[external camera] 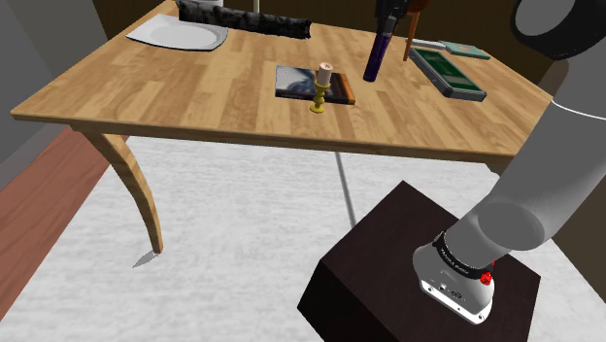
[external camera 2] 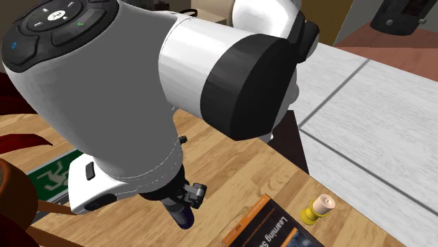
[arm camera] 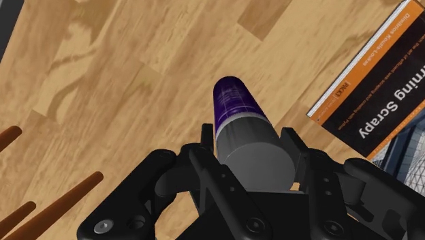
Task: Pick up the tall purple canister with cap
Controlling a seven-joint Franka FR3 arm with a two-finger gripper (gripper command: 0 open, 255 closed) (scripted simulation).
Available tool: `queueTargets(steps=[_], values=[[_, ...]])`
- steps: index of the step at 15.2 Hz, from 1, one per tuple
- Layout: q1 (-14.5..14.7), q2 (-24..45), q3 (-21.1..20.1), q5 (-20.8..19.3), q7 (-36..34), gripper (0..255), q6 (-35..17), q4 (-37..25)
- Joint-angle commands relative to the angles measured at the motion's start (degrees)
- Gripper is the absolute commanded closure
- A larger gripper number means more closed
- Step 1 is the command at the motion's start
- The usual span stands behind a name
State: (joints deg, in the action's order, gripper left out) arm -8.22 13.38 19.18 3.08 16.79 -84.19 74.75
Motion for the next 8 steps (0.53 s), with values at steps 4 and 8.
queueTargets(steps=[4,8], values=[[0.0,-0.1,0.0,0.0,0.0,255,-0.1,0.2],[0.0,0.1,0.0,0.0,0.0,255,0.1,-0.1]])
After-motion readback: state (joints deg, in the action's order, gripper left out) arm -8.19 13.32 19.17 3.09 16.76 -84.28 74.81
